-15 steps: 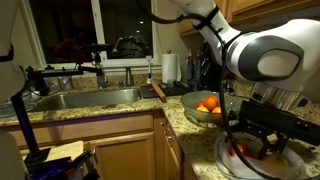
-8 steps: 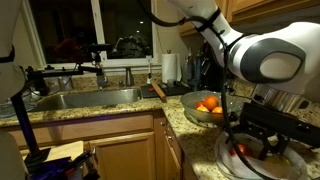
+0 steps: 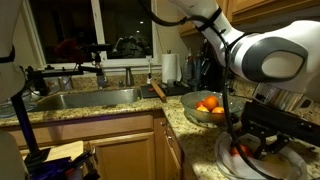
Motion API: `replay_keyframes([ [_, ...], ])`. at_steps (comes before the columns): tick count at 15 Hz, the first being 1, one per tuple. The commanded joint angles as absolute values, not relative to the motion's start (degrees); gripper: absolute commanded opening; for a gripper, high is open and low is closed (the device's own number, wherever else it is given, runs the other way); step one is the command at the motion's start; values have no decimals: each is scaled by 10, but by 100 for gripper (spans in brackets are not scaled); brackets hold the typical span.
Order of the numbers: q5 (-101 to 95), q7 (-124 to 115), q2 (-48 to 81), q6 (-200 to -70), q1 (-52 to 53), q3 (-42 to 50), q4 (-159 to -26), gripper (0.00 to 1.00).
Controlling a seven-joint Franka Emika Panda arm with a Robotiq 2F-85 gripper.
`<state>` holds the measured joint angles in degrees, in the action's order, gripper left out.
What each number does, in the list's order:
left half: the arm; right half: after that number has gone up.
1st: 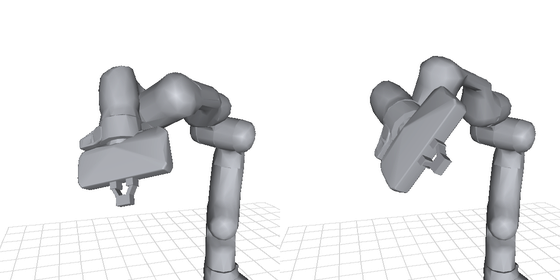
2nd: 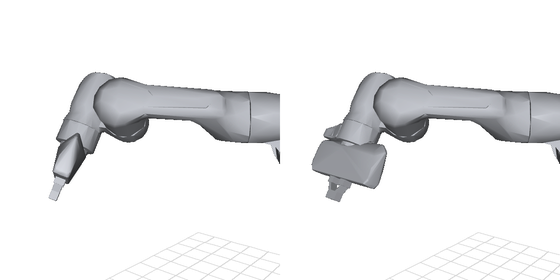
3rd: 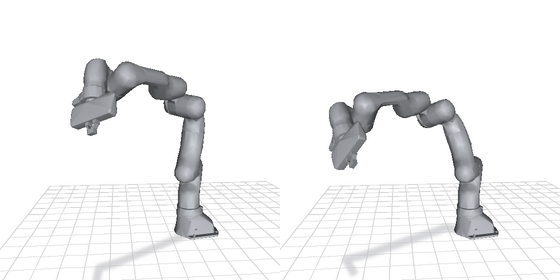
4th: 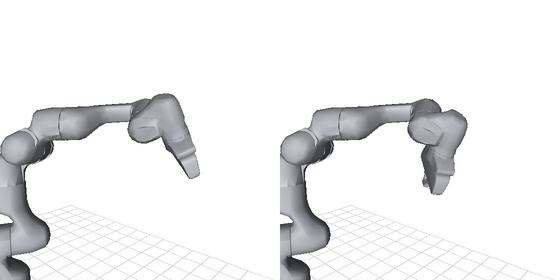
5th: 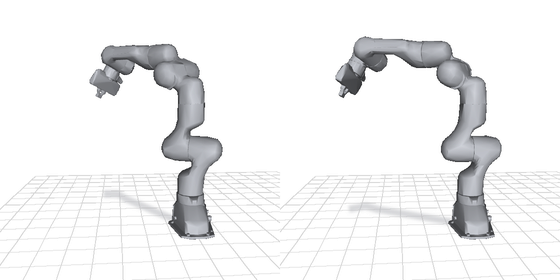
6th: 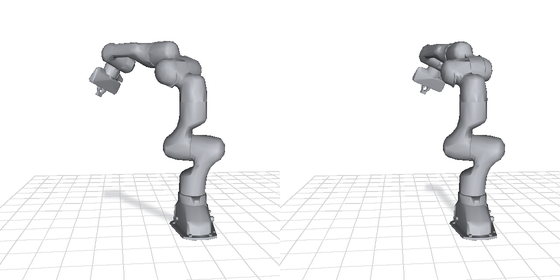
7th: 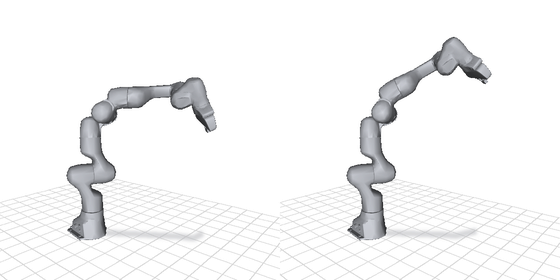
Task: Put the apple into the bowl.
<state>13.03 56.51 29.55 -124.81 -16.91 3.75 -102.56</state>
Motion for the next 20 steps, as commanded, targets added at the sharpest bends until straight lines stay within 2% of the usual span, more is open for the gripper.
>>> replay_keyframes([
  [1, 137, 572, 297, -1232, -188, 26, -1014, 38],
  [20, 135, 563, 278, -1212, -186, 26, -998, 38],
])
